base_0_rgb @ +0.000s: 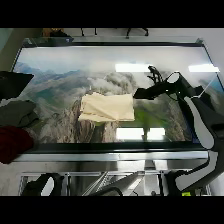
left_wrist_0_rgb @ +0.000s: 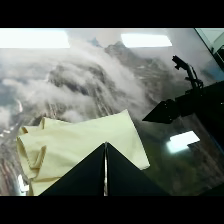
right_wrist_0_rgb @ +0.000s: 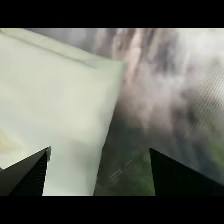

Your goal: Fold the shirts.

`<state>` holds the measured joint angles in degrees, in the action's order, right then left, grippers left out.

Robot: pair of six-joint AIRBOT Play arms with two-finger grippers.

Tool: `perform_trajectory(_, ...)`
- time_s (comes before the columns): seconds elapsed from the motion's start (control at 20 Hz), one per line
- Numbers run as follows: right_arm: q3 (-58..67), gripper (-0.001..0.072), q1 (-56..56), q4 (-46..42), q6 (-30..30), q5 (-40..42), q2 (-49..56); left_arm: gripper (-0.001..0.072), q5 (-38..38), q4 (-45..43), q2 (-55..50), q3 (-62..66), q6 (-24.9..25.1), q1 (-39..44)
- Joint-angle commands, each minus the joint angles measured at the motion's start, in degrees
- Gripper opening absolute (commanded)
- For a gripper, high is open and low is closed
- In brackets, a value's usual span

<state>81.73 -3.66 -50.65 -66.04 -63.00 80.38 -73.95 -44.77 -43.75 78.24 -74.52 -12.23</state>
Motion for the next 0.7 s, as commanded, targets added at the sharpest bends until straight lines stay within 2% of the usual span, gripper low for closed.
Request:
perform_trajectory(0.0, -0.22, 0.0706, -0.04, 5.14, 1.81, -1.77, 5.25, 0.0014, -0.24, 0.0, -0.07, -0.02, -0.04, -0.07)
perform_trajectory(0.35, -0.22, 0.0704, -3.58, 13.0, 4.81, -1.77, 10.47, 0.0014, -0.5, -0.02, -0.07, -0.04, -0.07, -0.07)
perform_trajectory(0.4, -0.2, 0.0594, -3.87, 13.94, 5.4, -2.1, 10.45, 0.0014, -0.48, -0.04, -0.07, -0.04, -0.04, -0.07)
perform_trajectory(0.45, -0.17, 0.0219, -3.98, 16.44, 8.33, -3.54, 10.27, 0.0014, -0.48, -0.04, -0.07, -0.07, -0.07, -0.07)
perform_trajectory(0.5, -0.15, 0.0052, -3.93, 19.61, 10.62, -5.18, 9.73, 0.0014, -0.5, -0.04, -0.07, -0.07, -0.04, -0.07)
perform_trajectory(0.65, 1.88, 0.0021, -3.1, 24.33, 12.11, -7.15, 5.46, 0.0014, -0.5, -0.07, -0.07, -0.07, -0.04, -0.07)
